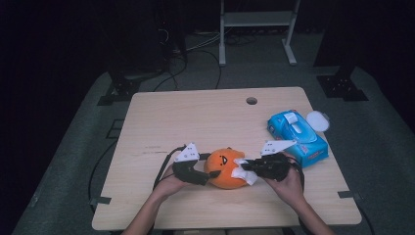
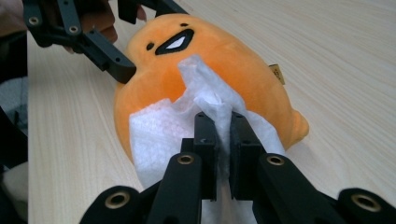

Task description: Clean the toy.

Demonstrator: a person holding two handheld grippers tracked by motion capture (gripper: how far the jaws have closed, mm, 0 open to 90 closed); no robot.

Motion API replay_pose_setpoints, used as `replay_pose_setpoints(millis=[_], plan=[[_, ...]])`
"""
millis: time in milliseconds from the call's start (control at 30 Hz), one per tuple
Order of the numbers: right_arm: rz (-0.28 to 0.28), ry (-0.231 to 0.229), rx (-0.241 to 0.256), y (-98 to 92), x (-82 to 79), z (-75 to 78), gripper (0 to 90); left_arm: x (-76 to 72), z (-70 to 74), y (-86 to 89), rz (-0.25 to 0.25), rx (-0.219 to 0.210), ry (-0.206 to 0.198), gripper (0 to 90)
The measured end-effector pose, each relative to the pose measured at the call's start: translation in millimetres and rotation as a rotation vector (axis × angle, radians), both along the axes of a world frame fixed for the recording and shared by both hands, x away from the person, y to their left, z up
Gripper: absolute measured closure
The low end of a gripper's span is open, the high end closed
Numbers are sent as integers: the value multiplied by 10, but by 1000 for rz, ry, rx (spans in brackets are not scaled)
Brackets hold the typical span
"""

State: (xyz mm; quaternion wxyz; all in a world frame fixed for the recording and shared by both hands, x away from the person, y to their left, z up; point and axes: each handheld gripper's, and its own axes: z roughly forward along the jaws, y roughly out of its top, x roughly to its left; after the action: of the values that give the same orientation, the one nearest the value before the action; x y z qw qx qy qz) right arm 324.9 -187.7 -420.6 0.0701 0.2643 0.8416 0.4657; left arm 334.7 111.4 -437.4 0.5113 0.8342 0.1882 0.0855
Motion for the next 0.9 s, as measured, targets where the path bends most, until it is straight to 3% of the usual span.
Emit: replay_pose_setpoints(millis=[67,133,267,433,500,567,667,800,900], plan=[[8,-21,1,33,-23,38,829,-8,6,-19,0,8,-6,282],[38,-32,33,102,-44,84,829,-23,9,-42,-3,16,-15,281],[66,-68,13,224,-61,134,826,-42,9,-43,-8,30,-23,278],[71,-15,61,135,-13,20,827,-15,39,-43,-66,31,21,184],[69,-2,75,113,1,11,827,19,56,-47,-74,29,37,185],[63,0,86,109,12,32,827,49,82,-46,-73,30,49,249],[84,-19,107,170,-18,99,826,43,130,-104,-84,58,33,316],[117,-54,99,278,-61,160,827,-19,183,-212,-113,116,-29,327],[84,-59,95,214,-42,148,827,-43,159,-208,-111,110,-42,331]])
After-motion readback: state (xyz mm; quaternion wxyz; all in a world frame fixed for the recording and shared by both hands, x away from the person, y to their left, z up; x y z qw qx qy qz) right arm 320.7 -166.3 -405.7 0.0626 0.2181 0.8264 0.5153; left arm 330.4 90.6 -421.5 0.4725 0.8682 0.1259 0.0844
